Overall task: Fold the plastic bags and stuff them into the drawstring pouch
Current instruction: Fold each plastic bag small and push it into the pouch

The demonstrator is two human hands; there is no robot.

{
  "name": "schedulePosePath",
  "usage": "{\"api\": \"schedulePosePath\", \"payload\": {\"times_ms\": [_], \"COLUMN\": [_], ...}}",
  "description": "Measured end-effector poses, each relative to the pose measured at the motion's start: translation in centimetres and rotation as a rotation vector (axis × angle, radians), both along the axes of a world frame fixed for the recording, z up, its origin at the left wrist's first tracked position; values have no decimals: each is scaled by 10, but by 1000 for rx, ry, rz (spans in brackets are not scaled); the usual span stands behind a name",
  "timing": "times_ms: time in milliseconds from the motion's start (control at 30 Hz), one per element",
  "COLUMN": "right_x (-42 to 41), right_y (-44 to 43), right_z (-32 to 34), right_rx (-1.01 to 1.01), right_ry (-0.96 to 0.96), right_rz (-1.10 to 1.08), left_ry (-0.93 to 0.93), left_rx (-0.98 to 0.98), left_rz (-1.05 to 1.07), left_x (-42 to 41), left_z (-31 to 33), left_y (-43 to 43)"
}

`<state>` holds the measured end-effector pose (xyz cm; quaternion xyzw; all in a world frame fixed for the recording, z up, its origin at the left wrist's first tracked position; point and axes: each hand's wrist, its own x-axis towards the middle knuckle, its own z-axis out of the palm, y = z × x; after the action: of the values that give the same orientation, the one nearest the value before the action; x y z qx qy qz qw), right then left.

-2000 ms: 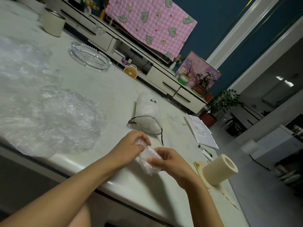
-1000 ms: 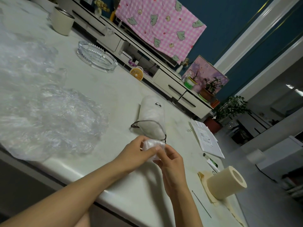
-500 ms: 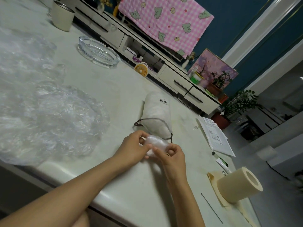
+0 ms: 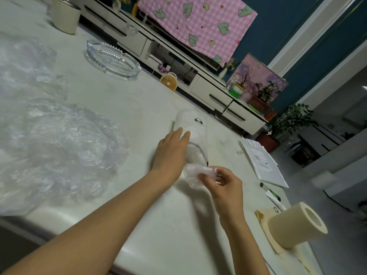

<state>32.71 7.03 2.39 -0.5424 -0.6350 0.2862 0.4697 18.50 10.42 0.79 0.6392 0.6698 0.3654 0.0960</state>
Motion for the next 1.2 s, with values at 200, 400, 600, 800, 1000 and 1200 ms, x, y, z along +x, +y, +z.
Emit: {"api": "schedulePosePath", "payload": {"times_ms": [200, 400, 600, 800, 1000, 1200], "right_x": [-18, -36, -43, -60, -51, -41], "right_y": [12, 26, 47, 62, 63, 30], "right_z": [-3, -7, 11, 15, 14, 25], "right_rx": [380, 839, 506, 116, -48, -52], "right_ry": [-304, -553, -579, -841, -849, -727], "right_rz": [-81, -243, -273, -288, -62, 132], "left_ry": [-123, -351, -314, -156, 38, 204], "left_rx": [100, 163, 162, 193, 214, 46], "left_rz": [-132, -264, -248, -170, -179, -177], "left_x": [-8, -10, 0, -3, 0, -15], "left_z": [3, 3, 1, -10, -24, 11], "left_y": [-15, -28, -30, -26, -21, -66]}}
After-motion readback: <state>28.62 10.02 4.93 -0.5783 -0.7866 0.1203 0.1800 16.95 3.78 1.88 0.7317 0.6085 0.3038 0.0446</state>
